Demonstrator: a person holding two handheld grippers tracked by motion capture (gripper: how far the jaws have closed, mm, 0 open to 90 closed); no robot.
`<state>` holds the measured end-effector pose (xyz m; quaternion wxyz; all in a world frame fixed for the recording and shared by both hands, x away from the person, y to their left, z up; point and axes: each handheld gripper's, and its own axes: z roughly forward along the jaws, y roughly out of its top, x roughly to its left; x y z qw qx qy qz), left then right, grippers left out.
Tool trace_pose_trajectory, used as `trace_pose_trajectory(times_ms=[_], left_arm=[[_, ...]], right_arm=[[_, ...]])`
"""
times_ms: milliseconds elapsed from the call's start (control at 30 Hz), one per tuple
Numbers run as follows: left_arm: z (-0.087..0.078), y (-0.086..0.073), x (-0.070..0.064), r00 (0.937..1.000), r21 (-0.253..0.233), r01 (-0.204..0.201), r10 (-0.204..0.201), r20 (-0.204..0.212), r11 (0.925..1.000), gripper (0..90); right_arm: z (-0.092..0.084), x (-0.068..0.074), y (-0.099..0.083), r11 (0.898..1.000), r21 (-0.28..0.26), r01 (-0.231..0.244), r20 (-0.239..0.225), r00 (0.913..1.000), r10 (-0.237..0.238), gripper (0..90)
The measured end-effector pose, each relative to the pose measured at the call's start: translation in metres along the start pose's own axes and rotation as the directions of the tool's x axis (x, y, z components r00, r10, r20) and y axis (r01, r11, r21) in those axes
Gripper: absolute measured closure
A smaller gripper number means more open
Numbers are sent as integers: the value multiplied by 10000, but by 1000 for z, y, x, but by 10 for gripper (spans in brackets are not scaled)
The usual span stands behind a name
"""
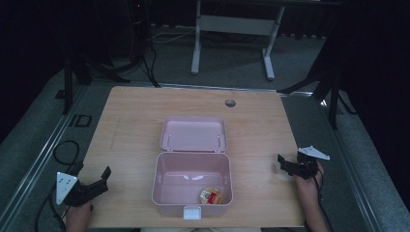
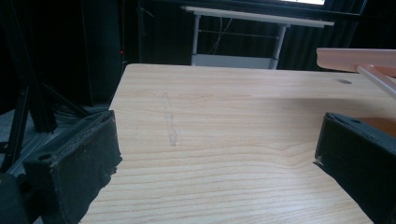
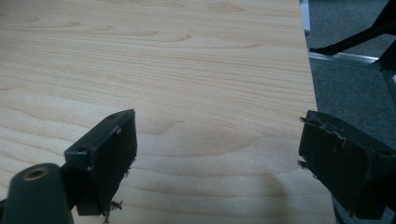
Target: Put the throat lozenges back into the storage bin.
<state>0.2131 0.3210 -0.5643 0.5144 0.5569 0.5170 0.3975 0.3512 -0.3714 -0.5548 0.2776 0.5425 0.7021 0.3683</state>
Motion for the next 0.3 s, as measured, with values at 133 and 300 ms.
trace_pose_trajectory(times_ms=[133, 300], left_arm=[[0, 0, 0, 10000, -2, 8, -8, 2, 10000, 3], [0, 0, 0, 10000, 9, 23, -23, 23, 10000, 3]], right_arm=[[0, -1, 0, 10000, 55, -63, 87, 9999, 62, 114], [1, -1, 0, 9998, 150, -101, 68, 9999, 100, 114]])
